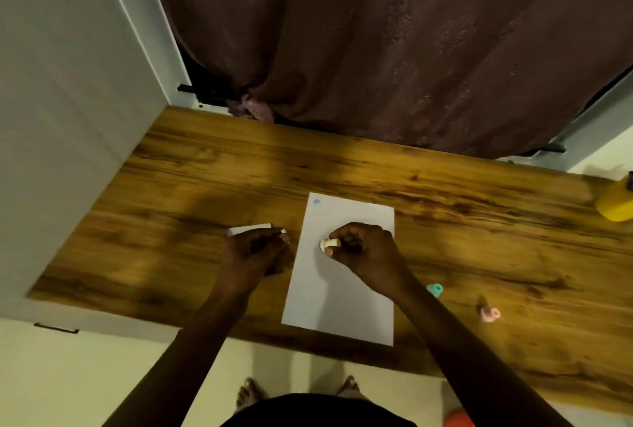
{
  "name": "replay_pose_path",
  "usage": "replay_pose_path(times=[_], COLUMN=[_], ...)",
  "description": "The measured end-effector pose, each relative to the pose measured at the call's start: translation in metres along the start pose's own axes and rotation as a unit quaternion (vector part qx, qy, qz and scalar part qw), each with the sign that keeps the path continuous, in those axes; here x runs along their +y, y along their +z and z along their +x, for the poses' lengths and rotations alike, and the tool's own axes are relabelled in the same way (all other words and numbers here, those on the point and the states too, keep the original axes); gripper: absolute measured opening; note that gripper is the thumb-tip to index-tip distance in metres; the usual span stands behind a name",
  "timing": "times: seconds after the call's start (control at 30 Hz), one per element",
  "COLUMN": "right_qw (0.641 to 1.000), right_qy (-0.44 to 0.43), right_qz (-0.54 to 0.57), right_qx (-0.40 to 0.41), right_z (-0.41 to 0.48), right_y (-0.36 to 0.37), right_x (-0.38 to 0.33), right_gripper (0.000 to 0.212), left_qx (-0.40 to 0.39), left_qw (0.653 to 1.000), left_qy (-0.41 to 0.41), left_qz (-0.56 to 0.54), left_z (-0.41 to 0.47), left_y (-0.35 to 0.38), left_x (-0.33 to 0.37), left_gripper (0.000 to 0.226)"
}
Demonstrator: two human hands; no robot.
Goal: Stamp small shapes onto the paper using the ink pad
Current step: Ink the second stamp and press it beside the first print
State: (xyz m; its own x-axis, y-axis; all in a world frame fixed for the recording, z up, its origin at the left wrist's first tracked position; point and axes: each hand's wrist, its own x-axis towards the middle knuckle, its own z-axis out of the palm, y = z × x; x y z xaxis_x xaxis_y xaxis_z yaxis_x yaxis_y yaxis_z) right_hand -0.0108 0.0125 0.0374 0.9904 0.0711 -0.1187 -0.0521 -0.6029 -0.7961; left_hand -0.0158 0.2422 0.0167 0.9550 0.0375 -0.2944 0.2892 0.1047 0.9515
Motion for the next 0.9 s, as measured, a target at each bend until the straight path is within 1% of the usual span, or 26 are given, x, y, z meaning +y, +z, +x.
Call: replay_pose_path(times=[0.07,0.2,0.3,0.37,0.43,0.53,0.67,0.9], right_qw=[0.998,0.987,0.973,0.962,0.95,0.932,0.922,0.892], right_qy=[-0.025,-0.067,-0.082,-0.086,-0.091,-0.106,-0.111,-0.06], right_qz=[-0.042,-0.113,-0.153,-0.196,-0.236,-0.287,-0.328,-0.403], right_qx=[-0.027,-0.094,-0.152,-0.172,-0.185,-0.193,-0.171,-0.195], right_z=[0.003,0.012,0.018,0.021,0.024,0.026,0.03,0.028], right_y=[0.019,0.057,0.084,0.103,0.119,0.136,0.148,0.167], right_x=[-0.01,-0.033,-0.05,-0.06,-0.067,-0.073,-0.079,-0.077], right_gripper=[0.014,0.022,0.025,0.027,0.03,0.039,0.035,0.043], left_qx=[0.014,0.059,0.072,0.081,0.082,0.082,0.08,0.073], left_qw=[1.0,0.998,0.997,0.996,0.996,0.995,0.995,0.996], left_qy=[0.007,0.013,0.021,0.03,0.033,0.031,0.023,0.006], left_qz=[-0.008,-0.023,-0.03,-0.028,-0.032,-0.042,-0.049,-0.05], left_z=[0.0,-0.001,0.001,0.001,0.001,0.002,0.004,0.01], left_y=[-0.022,-0.061,-0.084,-0.098,-0.109,-0.123,-0.134,-0.141], left_x=[0.002,0.003,-0.002,-0.005,-0.009,-0.015,-0.017,-0.018], left_gripper=[0.019,0.028,0.019,0.015,0.011,0.012,0.015,0.021])
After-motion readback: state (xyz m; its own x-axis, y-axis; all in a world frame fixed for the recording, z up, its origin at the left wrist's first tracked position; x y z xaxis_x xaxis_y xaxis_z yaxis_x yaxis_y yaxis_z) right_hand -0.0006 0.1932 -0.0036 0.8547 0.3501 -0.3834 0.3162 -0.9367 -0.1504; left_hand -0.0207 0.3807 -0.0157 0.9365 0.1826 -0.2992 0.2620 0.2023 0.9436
